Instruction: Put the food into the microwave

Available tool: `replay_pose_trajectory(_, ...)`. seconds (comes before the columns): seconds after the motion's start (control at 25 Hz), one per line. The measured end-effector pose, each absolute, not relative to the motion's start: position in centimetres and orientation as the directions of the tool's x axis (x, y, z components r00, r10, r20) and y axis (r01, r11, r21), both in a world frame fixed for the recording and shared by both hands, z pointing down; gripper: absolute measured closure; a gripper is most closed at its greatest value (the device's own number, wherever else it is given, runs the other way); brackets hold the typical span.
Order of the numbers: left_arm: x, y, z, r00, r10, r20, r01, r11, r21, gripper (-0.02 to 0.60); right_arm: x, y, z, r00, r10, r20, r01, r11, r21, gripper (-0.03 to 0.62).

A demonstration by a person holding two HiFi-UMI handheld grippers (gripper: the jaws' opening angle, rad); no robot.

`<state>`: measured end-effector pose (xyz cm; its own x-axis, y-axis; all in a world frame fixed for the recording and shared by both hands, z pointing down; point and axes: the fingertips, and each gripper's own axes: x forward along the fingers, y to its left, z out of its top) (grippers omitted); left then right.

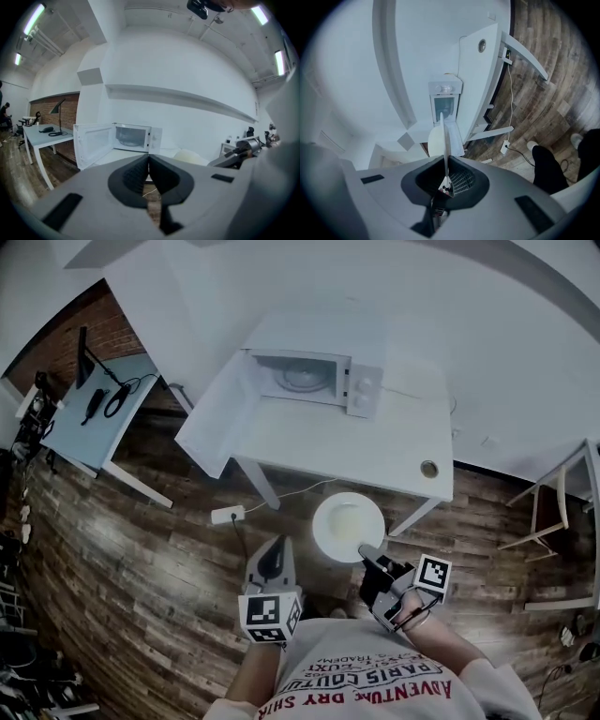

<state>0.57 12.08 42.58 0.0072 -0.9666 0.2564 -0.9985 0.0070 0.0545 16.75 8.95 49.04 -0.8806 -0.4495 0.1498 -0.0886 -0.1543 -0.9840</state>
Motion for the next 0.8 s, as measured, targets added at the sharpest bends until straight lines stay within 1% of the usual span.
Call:
replay_pose_trajectory(0.08,0.4,10.1,42.8,0.044,-0.967,0.253,-0.998,-0.033,0.049,0.575,16.7,7.7,49.4,-0.865,-0.476,0.16,-0.097,-0.153,-0.983,0.569)
replay_pose_trajectory(0.32,-2.1,4.3,42.9,0.137,-0.957,0.256,-0.99,-0.128,0.051,0.575,14.1,3.6,49.3,-0.812,-0.565,0.148,-0.028,-0.215,-0.976,0.569)
replay_pose_trajectory(0.48,-5.4,-0.4,42.0,0.194,-0.948,0.253,-0.981,-0.184,0.065,0.575,10.6,0.1,48.3,-0.782,-0.607,0.143,-0.015,-0.211,-0.977,0.569)
replay_pose_trajectory(0.64,-8.9,-5.1,41.3,0.264,-0.932,0.249,-0.965,-0.256,0.064,0.575,7.0,-3.0,47.8,-0.744,-0.648,0.164,-0.024,-0.219,-0.975,0.568)
replay_pose_trajectory(0.8,-12.3,-9.4,40.9,0.325,-0.915,0.241,-0.946,-0.317,0.071,0.575,3.6,-5.9,47.9,-0.696,-0.695,0.181,-0.006,-0.247,-0.969,0.568)
